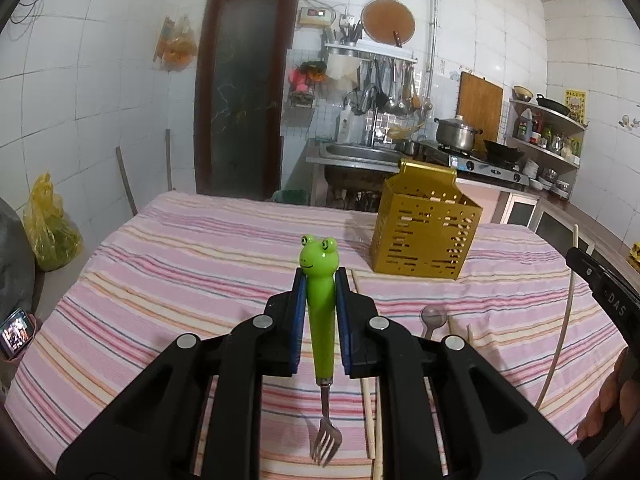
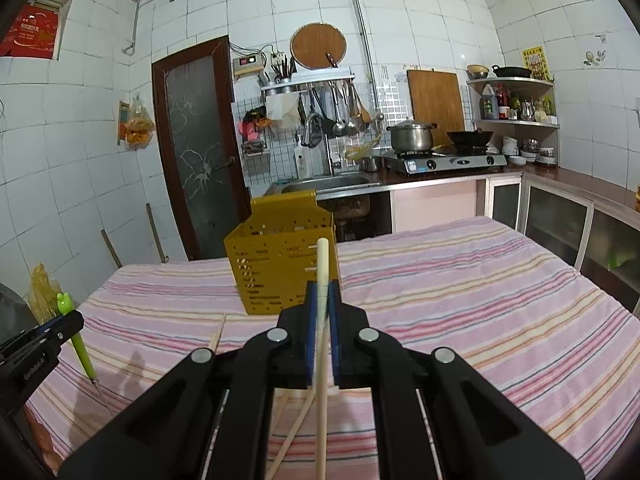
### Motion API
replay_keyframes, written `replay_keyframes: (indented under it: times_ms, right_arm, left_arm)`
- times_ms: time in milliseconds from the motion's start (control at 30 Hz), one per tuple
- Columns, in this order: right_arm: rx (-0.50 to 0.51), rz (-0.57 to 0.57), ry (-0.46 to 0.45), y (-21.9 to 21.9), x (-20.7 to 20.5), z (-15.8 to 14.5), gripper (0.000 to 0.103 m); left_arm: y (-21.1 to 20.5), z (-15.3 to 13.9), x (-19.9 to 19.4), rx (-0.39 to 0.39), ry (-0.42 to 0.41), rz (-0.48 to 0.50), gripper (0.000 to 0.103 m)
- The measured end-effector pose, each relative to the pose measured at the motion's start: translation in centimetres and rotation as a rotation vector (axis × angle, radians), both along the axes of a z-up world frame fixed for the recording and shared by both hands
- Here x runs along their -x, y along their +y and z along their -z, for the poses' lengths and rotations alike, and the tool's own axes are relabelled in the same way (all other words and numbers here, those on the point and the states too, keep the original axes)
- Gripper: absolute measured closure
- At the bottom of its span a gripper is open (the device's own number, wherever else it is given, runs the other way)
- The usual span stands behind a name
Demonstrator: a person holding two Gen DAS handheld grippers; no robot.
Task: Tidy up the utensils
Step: 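Carry the fork into the yellow holder with the left tool while the right tool drops its chopstick in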
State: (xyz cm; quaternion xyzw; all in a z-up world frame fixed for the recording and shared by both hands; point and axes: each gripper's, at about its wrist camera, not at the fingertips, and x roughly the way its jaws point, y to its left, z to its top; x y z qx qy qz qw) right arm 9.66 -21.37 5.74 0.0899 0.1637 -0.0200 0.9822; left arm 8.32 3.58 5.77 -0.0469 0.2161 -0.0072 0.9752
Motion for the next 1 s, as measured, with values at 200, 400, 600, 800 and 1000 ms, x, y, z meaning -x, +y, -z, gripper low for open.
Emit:
replay_keyframes:
  times_ms: [200,400,600,800,1000]
  right_arm:
    - [-0.001,-0.003,-0.024,-0.2,-1.1,-1.3,0.097]
    - [-0.031,-0.007,-0.023,-1.0,-2.8,-1.8,0.097]
    - [-0.017,-0.001,-0.041,-1.7,-4.9,-2.8,0.097]
    - [-0.014,0.002,-0.107,-2.6,-7.9,-6.1,0.097]
    - [0.011,0.005,-0.214,-3.3,-12.5,-10.6,0.097]
  left_arm:
    - [-0.3,-1.3,-1.0,0.016,-0.023,0.021,0.09]
    - [-0.7,-3.1,-2.7,0.041,-0.044,0.049,0.09]
    - [-2.4,-4.9,-4.8,0.047,-0.074,0.088,0.09]
    - [-4.4,-7.8,-7.5,0.062,-0.118,0.137,0.09]
    - [-6.4,-11.9,-11.7,0.088,-0.19,0.153,0.09]
